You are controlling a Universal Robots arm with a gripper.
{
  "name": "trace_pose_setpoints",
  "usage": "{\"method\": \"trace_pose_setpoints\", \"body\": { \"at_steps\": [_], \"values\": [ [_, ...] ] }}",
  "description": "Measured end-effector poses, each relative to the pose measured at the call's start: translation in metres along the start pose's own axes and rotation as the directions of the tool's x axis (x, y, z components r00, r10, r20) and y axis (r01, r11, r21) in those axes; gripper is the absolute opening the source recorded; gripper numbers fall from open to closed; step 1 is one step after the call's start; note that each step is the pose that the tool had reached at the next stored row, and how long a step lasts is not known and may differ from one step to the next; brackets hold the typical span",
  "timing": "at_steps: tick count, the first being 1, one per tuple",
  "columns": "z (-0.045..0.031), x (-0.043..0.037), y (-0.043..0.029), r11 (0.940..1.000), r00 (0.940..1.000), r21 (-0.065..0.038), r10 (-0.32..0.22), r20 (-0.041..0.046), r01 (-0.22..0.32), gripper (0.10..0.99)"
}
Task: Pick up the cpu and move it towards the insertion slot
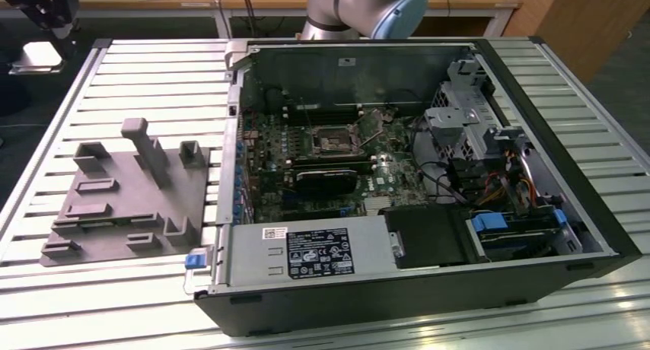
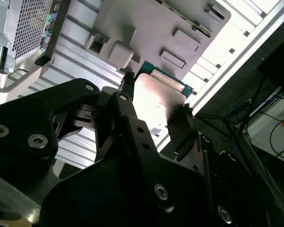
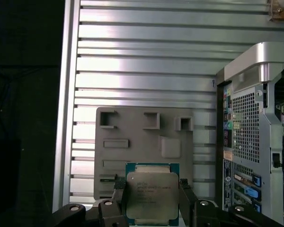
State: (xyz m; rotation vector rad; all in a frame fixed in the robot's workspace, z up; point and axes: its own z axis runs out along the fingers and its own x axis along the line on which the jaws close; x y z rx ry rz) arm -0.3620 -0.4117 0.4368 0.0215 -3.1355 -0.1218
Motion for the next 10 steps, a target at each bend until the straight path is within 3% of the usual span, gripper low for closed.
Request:
{"method": "trace_pose_setpoints", "body": {
  "at_steps": [10],
  "values": [
    [-0.0001,-0.0213,-0.0003,1.0000,1.0000,0.000,0.000,-0.0001,0.000,0.533]
  ]
}}
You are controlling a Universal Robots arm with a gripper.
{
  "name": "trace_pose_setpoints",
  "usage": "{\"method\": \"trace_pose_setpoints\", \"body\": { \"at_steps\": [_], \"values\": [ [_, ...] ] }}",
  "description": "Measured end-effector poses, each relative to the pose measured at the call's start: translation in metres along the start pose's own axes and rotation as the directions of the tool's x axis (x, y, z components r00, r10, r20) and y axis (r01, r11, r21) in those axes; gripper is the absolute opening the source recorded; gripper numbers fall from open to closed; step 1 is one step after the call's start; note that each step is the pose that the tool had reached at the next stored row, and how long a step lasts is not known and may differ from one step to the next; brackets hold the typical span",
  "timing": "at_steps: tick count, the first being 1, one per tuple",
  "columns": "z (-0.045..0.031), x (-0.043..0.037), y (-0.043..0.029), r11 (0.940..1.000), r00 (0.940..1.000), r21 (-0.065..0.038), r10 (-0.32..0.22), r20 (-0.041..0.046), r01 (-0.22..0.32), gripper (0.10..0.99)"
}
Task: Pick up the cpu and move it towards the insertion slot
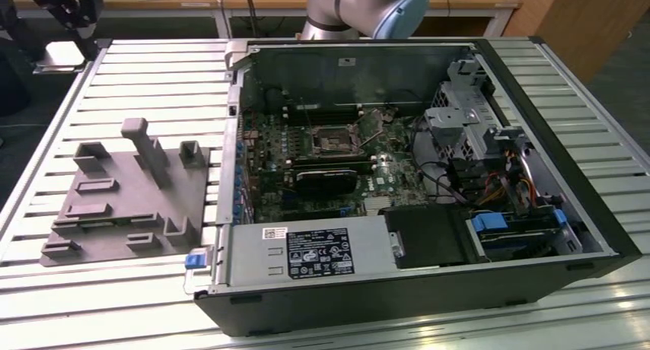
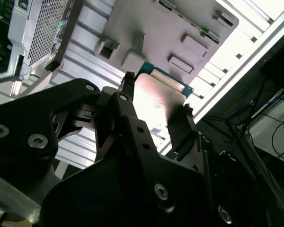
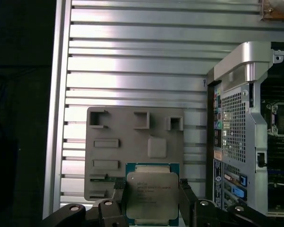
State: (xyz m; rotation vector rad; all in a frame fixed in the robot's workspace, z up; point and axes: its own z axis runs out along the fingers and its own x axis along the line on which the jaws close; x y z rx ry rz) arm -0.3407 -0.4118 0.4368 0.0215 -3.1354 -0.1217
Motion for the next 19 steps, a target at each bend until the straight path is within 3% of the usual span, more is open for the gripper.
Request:
{"method": "trace_pose_setpoints", "body": {
  "at_steps": [19],
  "values": [
    [-0.0001,-0.0326,-0.0004,1.0000,1.0000,0.000,0.000,0.0000,0.000,0.533]
  ]
}}
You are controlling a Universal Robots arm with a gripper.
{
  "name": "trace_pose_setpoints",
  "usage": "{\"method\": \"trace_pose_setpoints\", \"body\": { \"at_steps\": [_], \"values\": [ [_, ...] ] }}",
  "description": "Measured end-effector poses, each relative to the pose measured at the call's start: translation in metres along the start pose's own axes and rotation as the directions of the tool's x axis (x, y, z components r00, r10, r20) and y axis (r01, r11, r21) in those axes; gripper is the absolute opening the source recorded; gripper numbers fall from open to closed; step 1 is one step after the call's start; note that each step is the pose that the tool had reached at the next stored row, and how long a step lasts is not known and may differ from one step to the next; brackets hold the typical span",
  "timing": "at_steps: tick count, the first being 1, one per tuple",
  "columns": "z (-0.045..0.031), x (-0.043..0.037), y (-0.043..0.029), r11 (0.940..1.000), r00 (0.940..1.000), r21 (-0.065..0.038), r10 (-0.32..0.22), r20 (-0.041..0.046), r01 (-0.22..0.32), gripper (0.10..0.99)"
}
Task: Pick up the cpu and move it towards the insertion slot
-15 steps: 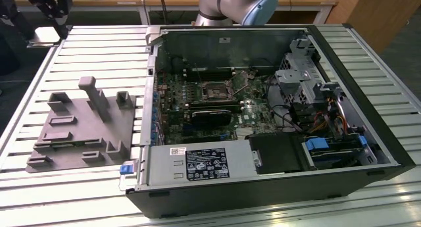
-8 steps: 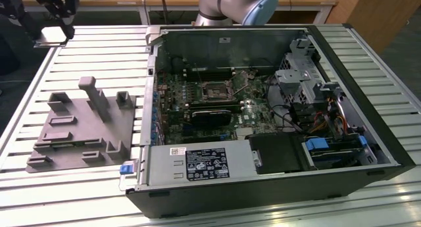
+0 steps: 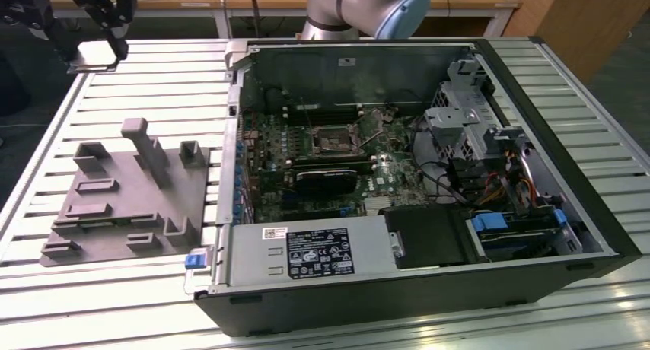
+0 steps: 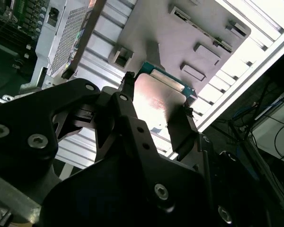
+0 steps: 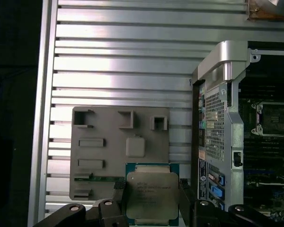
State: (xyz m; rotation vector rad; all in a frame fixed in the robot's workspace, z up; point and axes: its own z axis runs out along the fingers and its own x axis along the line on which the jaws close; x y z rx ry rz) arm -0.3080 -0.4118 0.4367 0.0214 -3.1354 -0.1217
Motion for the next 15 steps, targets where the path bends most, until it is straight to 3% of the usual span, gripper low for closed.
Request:
{"method": "trace_pose_setpoints", "body": {
  "at_steps": [7,15],
  "values": [
    [-0.0001,-0.0117,-0.0001,1.0000,1.0000,0.000,0.000,0.0000,0.000,0.533],
    [0.0000,-0.0187,0.0000,1.0000,1.0000,0.000,0.000,0.0000,0.000,0.533]
  ]
}}
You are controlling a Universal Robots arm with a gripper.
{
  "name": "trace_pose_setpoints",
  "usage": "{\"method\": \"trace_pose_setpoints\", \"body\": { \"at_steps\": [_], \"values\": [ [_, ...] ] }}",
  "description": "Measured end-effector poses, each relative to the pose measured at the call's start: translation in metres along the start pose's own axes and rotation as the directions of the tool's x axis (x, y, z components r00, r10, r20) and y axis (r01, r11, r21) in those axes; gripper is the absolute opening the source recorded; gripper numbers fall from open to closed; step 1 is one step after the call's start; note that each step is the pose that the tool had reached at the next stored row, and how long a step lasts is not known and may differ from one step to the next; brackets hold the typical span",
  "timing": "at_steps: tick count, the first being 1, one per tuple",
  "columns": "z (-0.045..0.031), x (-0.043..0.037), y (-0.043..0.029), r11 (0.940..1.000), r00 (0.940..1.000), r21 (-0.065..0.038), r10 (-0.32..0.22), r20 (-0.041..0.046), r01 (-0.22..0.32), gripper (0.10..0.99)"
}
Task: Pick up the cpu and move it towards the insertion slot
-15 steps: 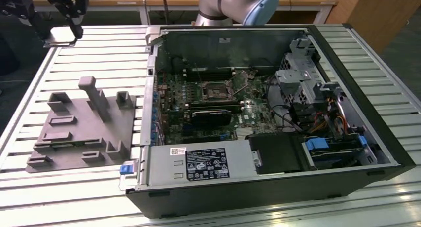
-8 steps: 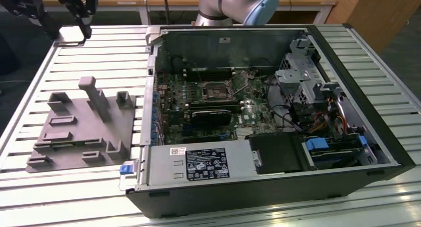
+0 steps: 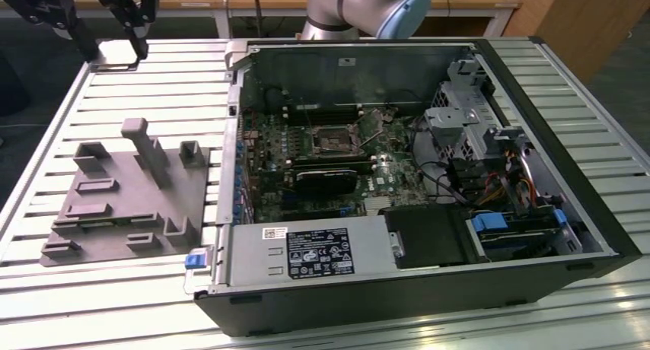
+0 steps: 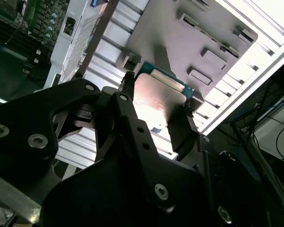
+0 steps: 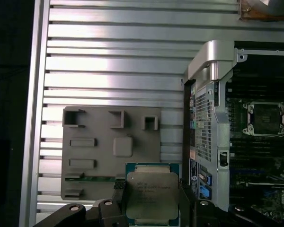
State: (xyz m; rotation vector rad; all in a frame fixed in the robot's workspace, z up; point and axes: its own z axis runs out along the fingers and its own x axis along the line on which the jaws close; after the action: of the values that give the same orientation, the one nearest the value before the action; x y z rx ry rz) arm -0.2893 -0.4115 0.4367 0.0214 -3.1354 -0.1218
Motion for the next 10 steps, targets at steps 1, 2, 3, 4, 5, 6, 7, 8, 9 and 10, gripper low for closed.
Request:
{"method": "trace_pose_setpoints", "body": {
  "at_steps": [1,2,3,4,5,6,7,8,9,10],
  "values": [
    [0.0000,-0.0009,0.0000,1.0000,1.0000,0.000,0.000,0.0000,0.000,0.533],
    [0.0000,-0.0021,0.0000,1.0000,1.0000,0.000,0.000,0.0000,0.000,0.533],
    [0.0000,-0.0031,0.0000,1.0000,1.0000,0.000,0.000,0.0000,0.000,0.533],
    [0.0000,-0.0041,0.0000,1.0000,1.0000,0.000,0.000,0.0000,0.000,0.533],
    [0.0000,-0.0052,0.0000,1.0000,1.0000,0.000,0.000,0.0000,0.000,0.533],
    [0.0000,-0.0063,0.0000,1.0000,1.0000,0.000,0.000,0.0000,0.000,0.533],
    [0.0000,-0.0074,0.0000,1.0000,1.0000,0.000,0.000,0.0000,0.000,0.533],
    [0.0000,-0.0084,-0.0001,1.0000,1.0000,0.000,0.000,0.0000,0.000,0.533],
    [-0.0001,-0.0094,-0.0001,1.0000,1.0000,0.000,0.000,0.0000,0.000,0.533],
    [-0.0001,-0.0102,-0.0001,1.0000,1.0000,0.000,0.000,0.0000,0.000,0.533]
  ]
}}
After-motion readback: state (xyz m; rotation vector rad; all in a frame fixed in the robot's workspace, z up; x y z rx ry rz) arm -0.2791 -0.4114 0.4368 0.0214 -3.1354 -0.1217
